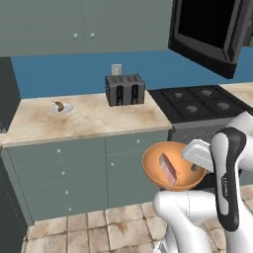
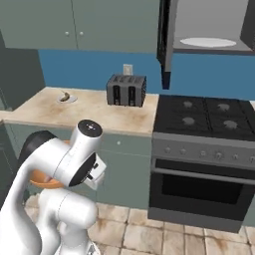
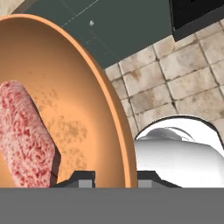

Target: Remove the banana from the bowl and place it on the small plate. Then place the bowl with only the steak in the microwave, close the door, and press the start button to microwave the steak.

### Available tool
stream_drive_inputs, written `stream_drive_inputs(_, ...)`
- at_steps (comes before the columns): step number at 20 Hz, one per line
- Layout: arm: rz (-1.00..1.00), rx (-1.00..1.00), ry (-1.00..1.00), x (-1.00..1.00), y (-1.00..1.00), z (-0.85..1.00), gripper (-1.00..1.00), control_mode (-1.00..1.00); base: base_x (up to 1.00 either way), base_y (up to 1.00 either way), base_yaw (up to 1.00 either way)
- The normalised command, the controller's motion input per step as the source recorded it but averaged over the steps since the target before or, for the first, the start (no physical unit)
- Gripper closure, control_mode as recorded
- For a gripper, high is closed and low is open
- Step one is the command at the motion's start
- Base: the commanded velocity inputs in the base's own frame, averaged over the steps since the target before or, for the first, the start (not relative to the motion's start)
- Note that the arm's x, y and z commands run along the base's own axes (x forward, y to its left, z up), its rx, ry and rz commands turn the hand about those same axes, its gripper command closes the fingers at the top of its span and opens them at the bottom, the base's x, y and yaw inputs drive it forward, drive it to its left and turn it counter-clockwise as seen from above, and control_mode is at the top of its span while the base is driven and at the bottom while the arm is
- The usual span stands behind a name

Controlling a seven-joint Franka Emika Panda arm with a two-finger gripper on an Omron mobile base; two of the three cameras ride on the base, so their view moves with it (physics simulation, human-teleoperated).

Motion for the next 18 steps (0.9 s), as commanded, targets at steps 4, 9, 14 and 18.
stream_drive_inputs(4, 0.0, 0.0, 0.0, 0.0, 0.0, 0.0, 1.0, 1.0, -0.28, -0.99, 0.0)
stream_drive_inputs(9, 0.0, 0.0, 0.0, 0.0, 0.0, 0.0, 1.0, 1.0, 0.05, -0.99, 0.0)
stream_drive_inputs(14, 0.0, 0.0, 0.0, 0.0, 0.0, 0.0, 1.0, 1.0, 0.48, -0.85, 0.05)
stream_drive_inputs(18, 0.0, 0.0, 0.0, 0.0, 0.0, 0.0, 1.0, 1.0, 0.7, -0.63, 0.13)
